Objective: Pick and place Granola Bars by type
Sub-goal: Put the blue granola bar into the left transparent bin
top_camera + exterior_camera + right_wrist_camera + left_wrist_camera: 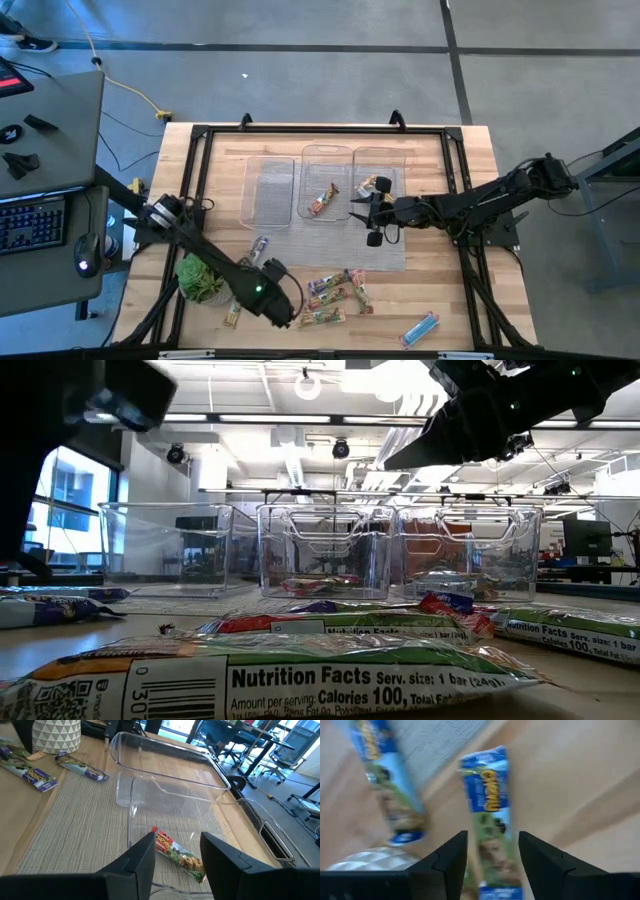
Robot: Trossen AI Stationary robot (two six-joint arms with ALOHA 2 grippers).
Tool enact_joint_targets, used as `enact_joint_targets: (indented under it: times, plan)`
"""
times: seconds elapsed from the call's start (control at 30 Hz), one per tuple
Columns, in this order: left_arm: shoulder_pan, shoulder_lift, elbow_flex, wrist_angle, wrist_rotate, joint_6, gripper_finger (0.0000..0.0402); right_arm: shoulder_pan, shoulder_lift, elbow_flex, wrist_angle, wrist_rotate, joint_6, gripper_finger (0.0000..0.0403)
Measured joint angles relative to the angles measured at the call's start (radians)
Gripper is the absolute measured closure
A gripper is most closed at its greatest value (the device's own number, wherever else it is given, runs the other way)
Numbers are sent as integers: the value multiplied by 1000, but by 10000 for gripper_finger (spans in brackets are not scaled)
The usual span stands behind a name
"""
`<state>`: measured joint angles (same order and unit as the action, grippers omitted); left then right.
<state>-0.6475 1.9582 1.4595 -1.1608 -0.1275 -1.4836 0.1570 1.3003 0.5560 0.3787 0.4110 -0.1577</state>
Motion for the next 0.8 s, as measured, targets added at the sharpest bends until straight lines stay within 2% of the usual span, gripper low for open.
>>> enact_joint_targets:
  times: [0.1,0.2,0.53,0.63,0.8]
  plan:
    - [-14,6,-18,-16,-8,-5,231,0,0,0,0,-1,0,263]
    - [-14,3,-41,32,41,21,226,0,0,0,0,-1,0,263]
    - [-14,1,-95,88,23,37,165,0,0,0,0,-2,0,263]
    - [-14,2,-114,150,32,36,163,0,0,0,0,-2,0,263]
    - [-14,4,-121,147,33,8,165,0,0,0,-1,-2,0,263]
